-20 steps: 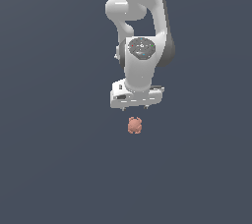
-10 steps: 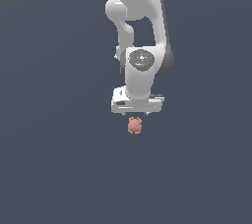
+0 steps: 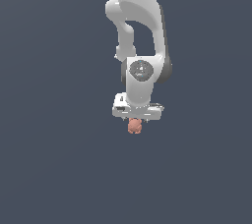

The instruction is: Pick up the object and move it to a goal position.

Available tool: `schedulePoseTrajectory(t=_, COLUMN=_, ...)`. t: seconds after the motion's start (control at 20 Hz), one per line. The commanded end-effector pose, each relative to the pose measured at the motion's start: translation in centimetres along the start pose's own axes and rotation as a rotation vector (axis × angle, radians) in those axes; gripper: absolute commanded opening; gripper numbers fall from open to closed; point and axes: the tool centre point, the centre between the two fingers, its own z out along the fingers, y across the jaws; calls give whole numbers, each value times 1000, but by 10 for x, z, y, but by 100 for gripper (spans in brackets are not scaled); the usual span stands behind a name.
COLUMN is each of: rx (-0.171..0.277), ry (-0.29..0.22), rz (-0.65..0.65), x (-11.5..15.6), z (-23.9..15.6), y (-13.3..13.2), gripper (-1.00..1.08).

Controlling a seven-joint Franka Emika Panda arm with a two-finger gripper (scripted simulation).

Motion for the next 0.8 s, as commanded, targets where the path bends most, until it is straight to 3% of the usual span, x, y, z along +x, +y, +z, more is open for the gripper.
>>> schedulePoseTrajectory(t=0.0, rx=0, ry=3, rz=11, x=1, z=2, y=0, gripper=100)
schedulePoseTrajectory(t=0.3, rx=0, ry=2, rz=8, x=1, z=8, y=0, gripper=100)
schedulePoseTrajectory(t=0.75, rx=0, ry=3, rz=12, x=0, z=49, y=0, gripper=100)
